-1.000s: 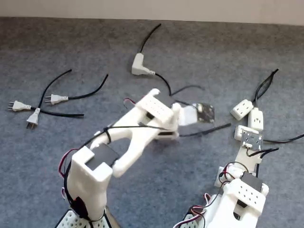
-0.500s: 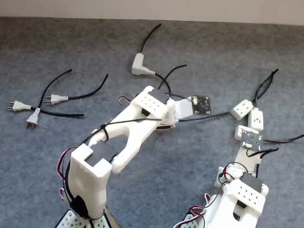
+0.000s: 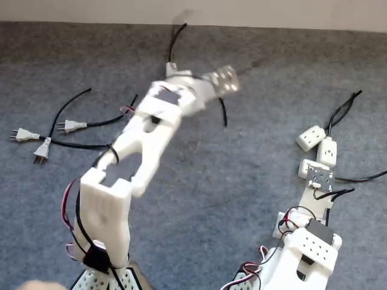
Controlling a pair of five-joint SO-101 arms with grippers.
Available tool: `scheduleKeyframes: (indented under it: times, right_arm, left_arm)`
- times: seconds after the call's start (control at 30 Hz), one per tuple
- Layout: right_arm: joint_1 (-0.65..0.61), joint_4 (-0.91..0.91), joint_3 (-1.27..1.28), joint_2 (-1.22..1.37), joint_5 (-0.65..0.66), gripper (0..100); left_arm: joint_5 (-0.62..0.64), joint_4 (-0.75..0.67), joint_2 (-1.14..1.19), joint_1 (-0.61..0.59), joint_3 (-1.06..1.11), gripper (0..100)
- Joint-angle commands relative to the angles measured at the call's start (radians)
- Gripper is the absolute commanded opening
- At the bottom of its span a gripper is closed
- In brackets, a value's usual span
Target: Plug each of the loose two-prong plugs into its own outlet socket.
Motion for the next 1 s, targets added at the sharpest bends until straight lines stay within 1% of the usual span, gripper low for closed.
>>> scheduleKeyframes:
  times: [0.0, 0.1, 0.2, 0.23, 0.3, 0.37, 0.43, 0.47, 0.57, 0.67, 0.77, 0.9, 0.97]
  right_arm:
    - [-0.018, -0.039, -0.001, 0.01, -0.009, 0.8]
    - [-0.018, -0.039, -0.001, 0.01, -0.009, 0.8]
    - [-0.018, -0.039, -0.001, 0.01, -0.009, 0.8]
    - [-0.018, -0.039, -0.001, 0.01, -0.009, 0.8]
    - [-0.018, -0.039, -0.001, 0.01, -0.009, 0.8]
    - [-0.018, -0.039, -0.001, 0.01, -0.009, 0.8]
    - [-0.018, -0.039, -0.001, 0.01, -0.009, 0.8]
    - [-0.018, -0.039, -0.001, 0.01, -0.009, 0.8]
    - [-0.018, -0.051, 0.002, 0.01, -0.009, 0.8]
    - [-0.018, -0.054, 0.004, 0.01, -0.009, 0.8]
    - [-0.018, -0.054, 0.004, 0.01, -0.009, 0.8]
    - [-0.018, -0.054, 0.004, 0.01, -0.009, 0.8]
    - [-0.018, -0.054, 0.004, 0.01, -0.009, 0.8]
  left_arm:
    - [-0.002, 0.002, 0.14, -0.111, -0.305, 1]
    - [-0.002, 0.051, 0.308, -0.168, -0.518, 1]
    - [-0.002, 0.127, 0.466, -0.189, -0.713, 2]
    - [0.0, 0.166, 0.512, -0.189, -0.776, 5]
    - [0.018, 0.259, 0.579, -0.186, -0.906, 13]
    - [0.133, 0.373, 0.618, -0.183, -1.049, 21]
    - [0.272, 0.494, 0.622, -0.18, -1.196, 24]
    - [0.31, 0.554, 0.622, -0.176, -1.265, 25]
    - [0.301, 0.723, 0.621, -0.173, -1.468, 26]
    - [0.238, 0.809, 0.545, -0.185, -1.454, 26]
    - [0.176, 0.902, 0.447, -0.231, -1.455, 26]
    - [0.193, 1.026, 0.335, -0.298, -1.455, 26]
    - [0.21, 1.114, 0.291, -0.34, -1.451, 26]
